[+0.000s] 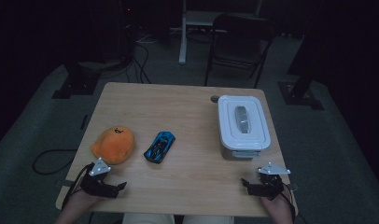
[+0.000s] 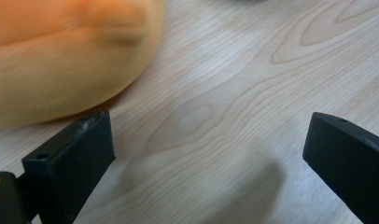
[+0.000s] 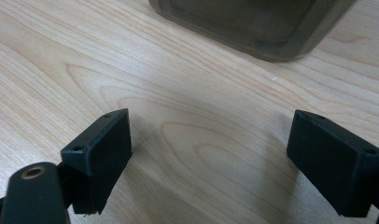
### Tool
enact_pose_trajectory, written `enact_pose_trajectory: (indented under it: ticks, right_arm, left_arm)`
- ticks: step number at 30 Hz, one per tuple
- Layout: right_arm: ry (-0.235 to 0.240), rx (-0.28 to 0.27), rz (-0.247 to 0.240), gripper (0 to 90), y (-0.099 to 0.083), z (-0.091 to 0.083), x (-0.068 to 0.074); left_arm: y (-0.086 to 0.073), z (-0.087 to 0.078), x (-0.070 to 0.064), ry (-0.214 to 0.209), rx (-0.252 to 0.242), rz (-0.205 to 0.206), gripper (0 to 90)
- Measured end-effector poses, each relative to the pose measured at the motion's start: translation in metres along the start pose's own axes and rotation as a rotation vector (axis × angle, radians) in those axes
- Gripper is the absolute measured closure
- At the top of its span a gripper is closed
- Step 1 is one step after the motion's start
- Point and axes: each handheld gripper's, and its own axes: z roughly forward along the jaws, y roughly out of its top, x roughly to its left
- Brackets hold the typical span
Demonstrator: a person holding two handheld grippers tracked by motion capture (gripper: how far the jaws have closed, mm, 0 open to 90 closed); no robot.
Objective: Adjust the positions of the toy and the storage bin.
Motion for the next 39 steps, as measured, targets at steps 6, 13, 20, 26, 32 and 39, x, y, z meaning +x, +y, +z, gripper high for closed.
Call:
enact_pose_trajectory:
  ticks: [6, 13, 20, 26, 32, 39]
  right_arm:
    - [-0.001, 0.000, 0.001, 13.4, 0.000, 0.000, 0.000]
    - [-0.001, 0.000, 0.001, 13.4, 0.000, 0.000, 0.000]
    - [-0.001, 0.000, 0.001, 13.4, 0.000, 0.000, 0.000]
    - [-0.001, 0.000, 0.001, 13.4, 0.000, 0.000, 0.000]
    - [-0.001, 0.000, 0.002, 13.4, 0.000, 0.000, 0.000]
    - [-0.002, 0.002, 0.002, 13.5, 0.000, 0.000, 0.000]
  left_arm:
    - [0.015, 0.008, -0.012, -0.027, -0.002, 0.018, 2.5]
    - [0.034, 0.018, -0.025, -0.027, 0.002, 0.041, 2.5]
    - [0.050, 0.022, -0.027, -0.025, 0.005, 0.023, 2.6]
    - [0.065, 0.027, -0.027, -0.032, 0.010, 0.027, 2.6]
    - [0.081, 0.037, -0.026, -0.015, 0.020, 0.035, 2.6]
    - [0.093, 0.044, -0.028, -0.009, 0.031, 0.014, 2.6]
